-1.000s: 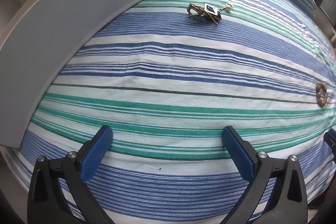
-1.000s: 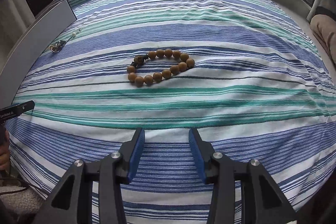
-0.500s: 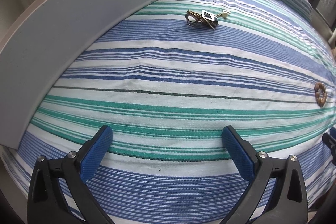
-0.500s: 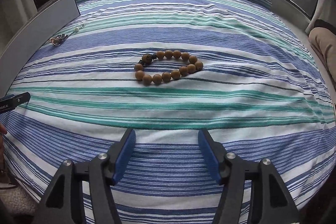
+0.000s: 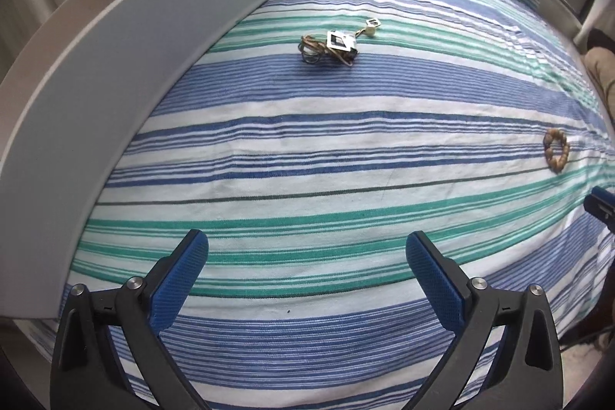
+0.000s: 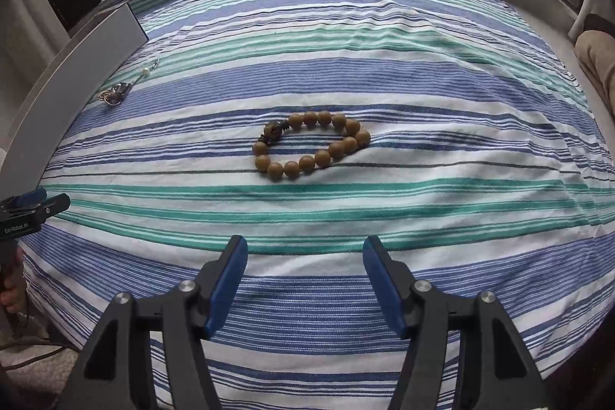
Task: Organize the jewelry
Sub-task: 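Grasp the wooden bead bracelet with the right tool while the left grasps the silver keychain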
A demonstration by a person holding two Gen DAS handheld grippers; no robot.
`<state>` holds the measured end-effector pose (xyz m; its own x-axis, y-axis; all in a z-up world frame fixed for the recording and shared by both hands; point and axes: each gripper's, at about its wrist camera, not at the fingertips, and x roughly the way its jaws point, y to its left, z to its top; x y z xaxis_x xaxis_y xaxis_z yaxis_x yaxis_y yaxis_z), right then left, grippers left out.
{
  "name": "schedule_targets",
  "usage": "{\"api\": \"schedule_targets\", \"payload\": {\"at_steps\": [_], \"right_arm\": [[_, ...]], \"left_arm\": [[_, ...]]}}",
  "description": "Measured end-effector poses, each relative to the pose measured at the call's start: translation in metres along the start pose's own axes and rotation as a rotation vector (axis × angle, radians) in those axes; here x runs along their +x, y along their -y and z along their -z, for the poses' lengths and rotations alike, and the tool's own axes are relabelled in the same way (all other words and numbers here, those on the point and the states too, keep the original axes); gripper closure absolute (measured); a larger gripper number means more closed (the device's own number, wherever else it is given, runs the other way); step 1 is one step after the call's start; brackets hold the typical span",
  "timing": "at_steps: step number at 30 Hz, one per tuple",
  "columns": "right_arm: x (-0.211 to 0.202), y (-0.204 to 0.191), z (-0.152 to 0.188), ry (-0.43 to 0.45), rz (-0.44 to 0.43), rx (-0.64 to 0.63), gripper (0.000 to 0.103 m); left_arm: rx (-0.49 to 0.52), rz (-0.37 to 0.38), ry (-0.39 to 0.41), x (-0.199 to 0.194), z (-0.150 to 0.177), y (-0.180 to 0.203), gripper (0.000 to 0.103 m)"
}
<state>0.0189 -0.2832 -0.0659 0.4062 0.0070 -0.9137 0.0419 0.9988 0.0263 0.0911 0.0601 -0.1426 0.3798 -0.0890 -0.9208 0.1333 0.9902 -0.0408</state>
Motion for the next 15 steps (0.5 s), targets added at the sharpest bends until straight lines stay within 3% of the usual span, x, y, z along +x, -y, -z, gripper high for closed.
{"api": "schedule_targets", "payload": {"at_steps": [7, 15], "right_arm": [[0.002, -0.021, -0.03, 0.034, -0.041, -0.009, 0.039], [0.008, -0.031, -0.03, 0.022, -0.052, -0.03, 0.039]], "left_arm": [[-0.029, -0.007, 0.002, 0.002, -0.02, -0.008, 0.001], [-0.071, 0.003, -0.047, 0.017, -0.025, -0.022, 0.001]]}}
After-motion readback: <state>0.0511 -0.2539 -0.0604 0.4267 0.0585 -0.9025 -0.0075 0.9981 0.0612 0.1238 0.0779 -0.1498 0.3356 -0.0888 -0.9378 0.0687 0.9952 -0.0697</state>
